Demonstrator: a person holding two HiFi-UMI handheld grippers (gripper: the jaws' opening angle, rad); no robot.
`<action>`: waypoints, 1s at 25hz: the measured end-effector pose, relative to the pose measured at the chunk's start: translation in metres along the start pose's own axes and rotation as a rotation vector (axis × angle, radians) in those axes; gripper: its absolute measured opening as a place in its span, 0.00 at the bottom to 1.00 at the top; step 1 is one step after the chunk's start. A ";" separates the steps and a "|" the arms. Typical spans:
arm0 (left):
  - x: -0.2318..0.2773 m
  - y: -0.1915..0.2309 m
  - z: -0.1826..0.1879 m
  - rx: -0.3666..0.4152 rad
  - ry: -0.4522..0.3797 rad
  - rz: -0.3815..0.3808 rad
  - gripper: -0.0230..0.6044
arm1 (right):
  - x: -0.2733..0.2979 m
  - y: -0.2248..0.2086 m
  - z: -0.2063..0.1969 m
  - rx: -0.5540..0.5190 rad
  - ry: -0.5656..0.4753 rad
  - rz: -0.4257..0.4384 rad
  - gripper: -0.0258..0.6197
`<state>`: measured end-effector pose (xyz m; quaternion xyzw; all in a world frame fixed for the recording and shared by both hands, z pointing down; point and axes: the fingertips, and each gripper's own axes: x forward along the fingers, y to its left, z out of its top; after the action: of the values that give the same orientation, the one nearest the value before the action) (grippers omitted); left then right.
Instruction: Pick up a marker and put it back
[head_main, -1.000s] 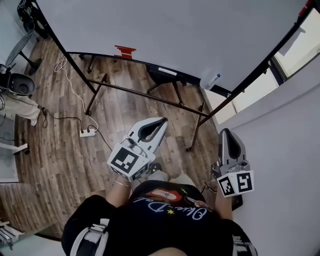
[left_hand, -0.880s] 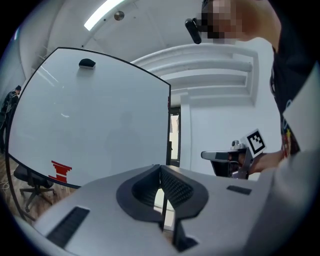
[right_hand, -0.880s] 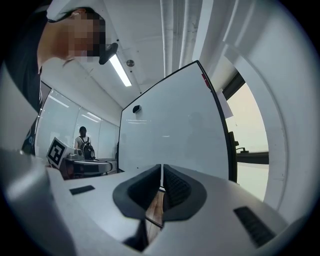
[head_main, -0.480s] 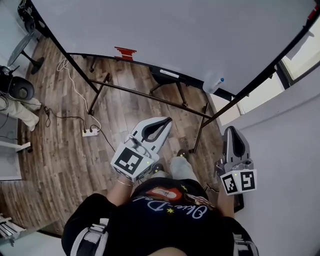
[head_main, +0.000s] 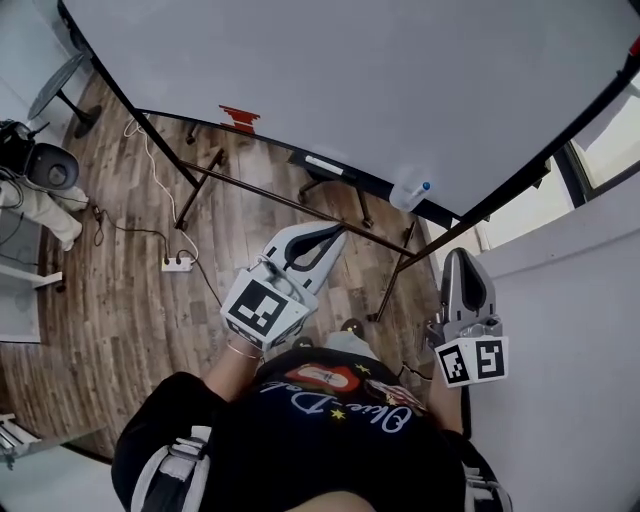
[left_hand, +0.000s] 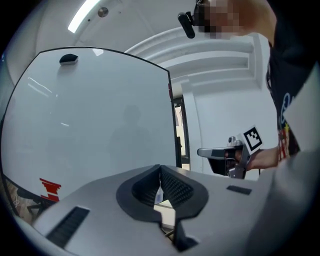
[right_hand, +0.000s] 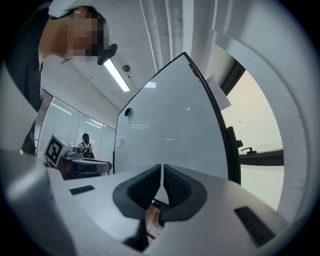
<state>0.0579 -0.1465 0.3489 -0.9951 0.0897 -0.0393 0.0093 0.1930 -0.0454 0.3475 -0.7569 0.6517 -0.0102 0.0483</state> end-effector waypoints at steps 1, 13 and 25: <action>0.009 -0.002 0.001 0.007 -0.002 -0.001 0.04 | 0.001 -0.009 0.000 0.001 0.000 -0.003 0.04; 0.064 -0.004 -0.004 0.000 0.006 0.070 0.04 | 0.031 -0.049 -0.011 0.016 -0.005 0.101 0.06; 0.077 0.024 -0.001 0.015 0.016 0.057 0.04 | 0.070 -0.044 -0.025 -0.019 0.056 0.103 0.13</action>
<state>0.1290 -0.1837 0.3549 -0.9917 0.1178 -0.0478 0.0173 0.2450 -0.1097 0.3729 -0.7222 0.6909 -0.0225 0.0234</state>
